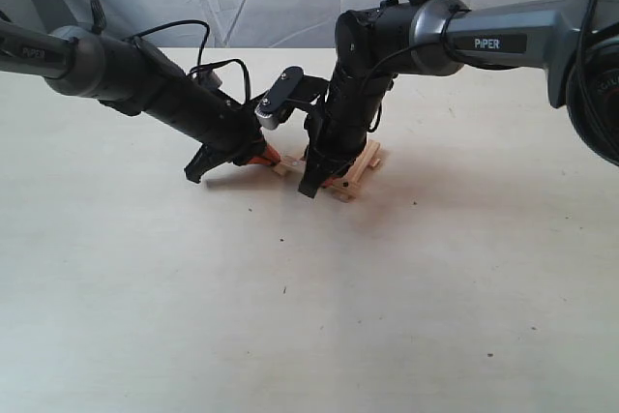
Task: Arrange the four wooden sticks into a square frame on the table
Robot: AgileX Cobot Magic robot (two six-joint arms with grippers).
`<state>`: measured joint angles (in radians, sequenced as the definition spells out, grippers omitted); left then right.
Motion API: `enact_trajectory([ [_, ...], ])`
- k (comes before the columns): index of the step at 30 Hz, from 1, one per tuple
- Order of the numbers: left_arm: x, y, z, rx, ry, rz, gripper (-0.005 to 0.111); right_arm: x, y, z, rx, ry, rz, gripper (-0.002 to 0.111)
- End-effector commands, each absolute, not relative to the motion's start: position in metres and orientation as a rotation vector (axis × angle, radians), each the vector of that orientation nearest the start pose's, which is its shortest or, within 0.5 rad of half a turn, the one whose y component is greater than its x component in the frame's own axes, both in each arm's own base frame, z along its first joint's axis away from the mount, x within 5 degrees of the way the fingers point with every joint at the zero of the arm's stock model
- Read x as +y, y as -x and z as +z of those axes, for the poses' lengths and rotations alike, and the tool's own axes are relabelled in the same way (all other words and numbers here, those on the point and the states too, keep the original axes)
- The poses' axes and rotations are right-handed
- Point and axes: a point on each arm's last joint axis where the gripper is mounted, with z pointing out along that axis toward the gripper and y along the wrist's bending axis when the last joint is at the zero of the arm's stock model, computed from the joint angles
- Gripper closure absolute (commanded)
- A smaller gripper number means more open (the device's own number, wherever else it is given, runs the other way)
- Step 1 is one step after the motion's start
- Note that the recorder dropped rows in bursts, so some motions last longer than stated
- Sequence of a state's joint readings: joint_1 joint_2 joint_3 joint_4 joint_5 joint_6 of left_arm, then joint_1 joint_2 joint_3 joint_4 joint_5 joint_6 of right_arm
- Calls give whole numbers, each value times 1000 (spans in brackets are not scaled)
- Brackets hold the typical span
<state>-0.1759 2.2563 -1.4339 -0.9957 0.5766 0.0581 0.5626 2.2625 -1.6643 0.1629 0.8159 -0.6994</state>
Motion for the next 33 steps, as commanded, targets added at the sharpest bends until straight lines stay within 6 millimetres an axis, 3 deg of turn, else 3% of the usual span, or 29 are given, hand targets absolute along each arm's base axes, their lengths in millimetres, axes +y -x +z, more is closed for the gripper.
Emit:
enact_trajectory([
  [1,-118,-431,85,2734,745,-916,107,254,-387,125,2425,1534,170,109],
  [3,-118,-431,85,2734,745,-916,107,254,-387,125,2432,1520,172,101],
  [7,-118,-431,85,2734,745,-916,107,254,-386,125,2439,1517,174,71],
  [10,-117,-431,85,2733,745,-915,107,254,-386,134,2424,1509,173,63],
  [15,-117,-431,85,2733,745,-915,107,252,-385,169,2380,1447,168,63],
  [19,-117,-431,85,2733,745,-915,107,233,-388,182,2518,1280,145,66],
  [22,-118,-431,85,2737,742,-916,107,211,-389,174,2719,1173,132,82],
  [25,-118,-431,85,2737,742,-916,107,199,-387,158,2885,1093,155,110],
  [33,-118,-430,85,2741,750,-933,107,206,-385,132,2999,987,298,108],
])
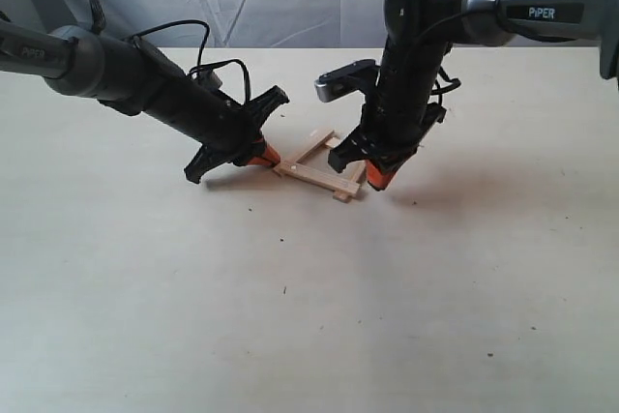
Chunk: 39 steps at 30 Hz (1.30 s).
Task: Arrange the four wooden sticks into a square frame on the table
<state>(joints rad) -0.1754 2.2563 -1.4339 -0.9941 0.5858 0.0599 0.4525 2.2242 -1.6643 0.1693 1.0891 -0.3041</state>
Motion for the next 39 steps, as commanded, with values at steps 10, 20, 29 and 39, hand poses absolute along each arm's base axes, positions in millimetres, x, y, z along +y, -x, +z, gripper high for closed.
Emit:
enact_trajectory([
  [10,-120,-429,85,2753,758,-958,107,206,-385,128,3009,982,301,108],
  [20,-122,-428,86,2762,771,-992,107,206,-386,128,3006,981,301,108],
  [29,-122,-428,86,2762,772,-992,107,198,-387,136,3037,913,250,108],
  [39,-122,-428,86,2763,770,-991,107,195,-390,120,3069,873,239,108],
])
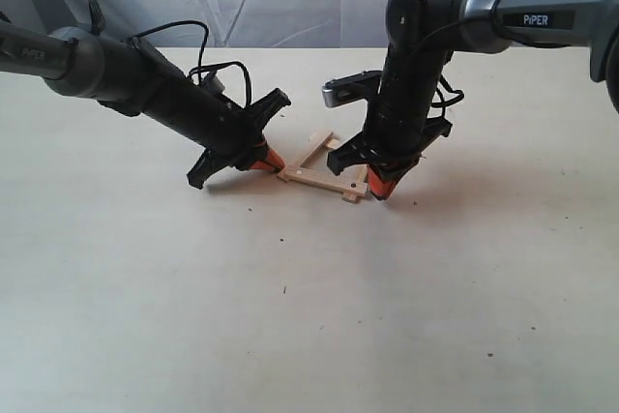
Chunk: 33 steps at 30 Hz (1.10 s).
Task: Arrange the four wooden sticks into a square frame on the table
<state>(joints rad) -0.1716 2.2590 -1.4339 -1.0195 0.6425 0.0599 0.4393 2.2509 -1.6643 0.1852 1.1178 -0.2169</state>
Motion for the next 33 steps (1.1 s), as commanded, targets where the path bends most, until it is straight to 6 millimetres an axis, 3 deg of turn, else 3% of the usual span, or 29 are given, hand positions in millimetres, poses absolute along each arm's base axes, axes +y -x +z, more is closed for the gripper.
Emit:
enact_trajectory([
  [1,-122,-428,86,2763,770,-991,107,196,-391,120,3065,867,245,108],
  [27,-122,-427,86,2765,771,-996,107,202,-391,121,3054,794,354,108],
  [29,-121,-428,86,2756,776,-989,107,199,-391,129,3037,826,294,108],
  [33,-102,-435,102,2692,786,-961,107,184,-395,164,2972,765,134,108],
])
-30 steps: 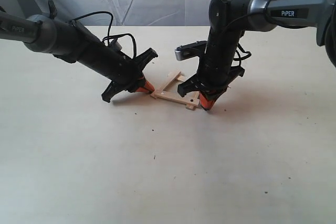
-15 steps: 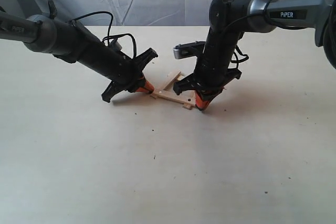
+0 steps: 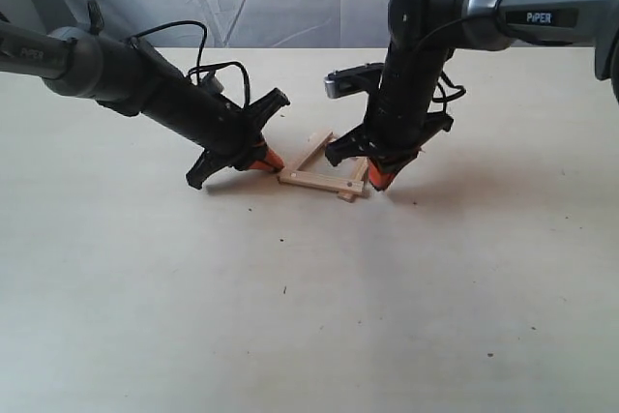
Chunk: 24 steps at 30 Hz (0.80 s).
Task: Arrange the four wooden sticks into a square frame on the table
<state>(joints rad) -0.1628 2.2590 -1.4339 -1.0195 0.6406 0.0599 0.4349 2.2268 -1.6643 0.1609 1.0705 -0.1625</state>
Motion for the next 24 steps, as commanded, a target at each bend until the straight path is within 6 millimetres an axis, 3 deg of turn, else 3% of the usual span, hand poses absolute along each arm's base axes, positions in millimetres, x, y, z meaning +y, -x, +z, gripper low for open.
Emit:
enact_trajectory([
  [1,-93,-437,112,2671,767,-940,107,178,-397,178,2943,725,135,108],
  [5,-64,-437,150,2631,640,-822,107,157,-402,207,2889,591,148,108],
  [8,-49,-430,190,2590,490,-704,107,151,-404,219,2850,526,198,108],
  [11,-41,-419,231,2534,333,-564,107,153,-408,202,2880,523,197,108],
  [16,-31,-405,272,2454,267,-405,107,158,-418,169,2907,454,219,108],
  [24,-20,-393,302,2380,234,-248,107,160,-422,123,2994,431,210,108],
])
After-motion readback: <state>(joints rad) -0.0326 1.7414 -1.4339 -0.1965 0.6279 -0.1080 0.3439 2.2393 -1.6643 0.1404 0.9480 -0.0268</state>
